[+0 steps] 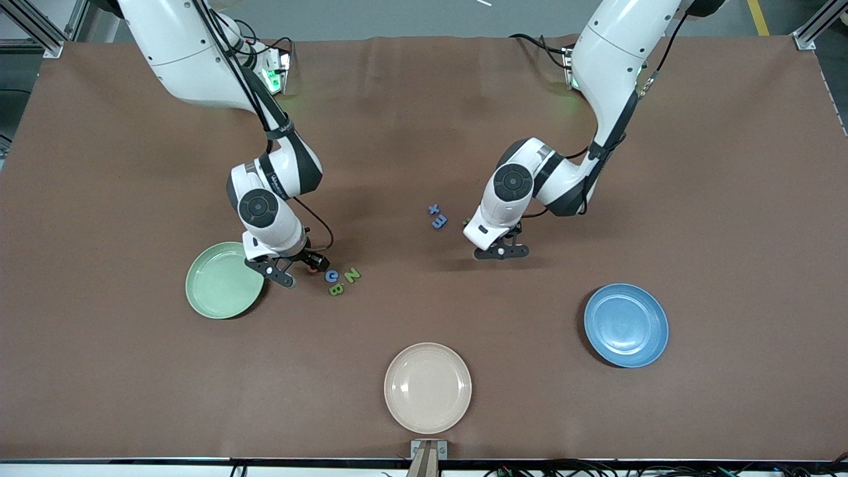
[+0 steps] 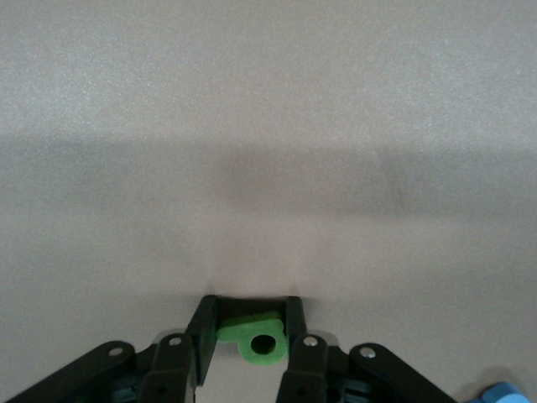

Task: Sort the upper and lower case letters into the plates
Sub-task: 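Drop the Q on the green plate while the left gripper drops p on blue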

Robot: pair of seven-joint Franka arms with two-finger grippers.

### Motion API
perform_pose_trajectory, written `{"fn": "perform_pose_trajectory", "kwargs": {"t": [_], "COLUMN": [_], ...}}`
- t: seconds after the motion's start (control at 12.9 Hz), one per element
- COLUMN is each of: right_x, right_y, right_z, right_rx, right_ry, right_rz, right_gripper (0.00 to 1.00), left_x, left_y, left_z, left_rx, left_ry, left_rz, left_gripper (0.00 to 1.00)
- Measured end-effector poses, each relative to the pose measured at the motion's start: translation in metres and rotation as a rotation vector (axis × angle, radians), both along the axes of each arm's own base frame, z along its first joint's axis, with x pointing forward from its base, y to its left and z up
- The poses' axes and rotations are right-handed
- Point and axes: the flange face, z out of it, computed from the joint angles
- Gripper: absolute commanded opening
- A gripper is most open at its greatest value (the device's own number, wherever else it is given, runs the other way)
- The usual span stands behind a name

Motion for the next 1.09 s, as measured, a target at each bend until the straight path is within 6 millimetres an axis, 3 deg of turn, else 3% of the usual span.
{"fn": "perform_pose_trajectory", "kwargs": {"t": [0.16,0.23,0.31,0.54,0.7,0.85,0.93,1.09], "right_x": [0.002,0.003,0.003,0.000,0.000,0.000,0.001,0.015], "right_y": [0.001,0.002,0.002,0.002,0.005,0.005,0.002,-0.030], "right_z": [0.002,0.003,0.003,0.000,0.002,0.002,0.003,0.017], "right_rx": [0.011,0.017,0.020,0.020,0.026,0.025,0.021,-0.007], "right_ry": [-0.024,-0.036,-0.042,-0.039,-0.046,-0.046,-0.038,0.027], "right_rz": [-0.001,-0.001,-0.001,0.000,0.003,0.003,0.010,0.062], "right_gripper": [0.86,0.78,0.64,0.28,0.01,0.00,0.00,0.00], "left_x": [0.009,0.024,0.046,0.120,0.154,0.177,0.184,0.191], "left_y": [0.006,0.018,0.037,0.130,0.196,0.251,0.270,0.296], "left_z": [0.003,0.009,0.017,0.046,0.060,0.064,0.064,0.058], "left_rx": [-0.005,-0.011,-0.020,0.002,0.071,0.114,0.121,0.127], "left_ry": [-0.013,-0.030,-0.051,-0.148,-0.206,-0.226,-0.228,-0.219], "left_rz": [0.007,0.007,0.005,-0.060,-0.157,-0.229,-0.258,-0.289], "left_gripper": [0.02,0.02,0.02,0.02,0.02,0.04,0.14,0.99]}}
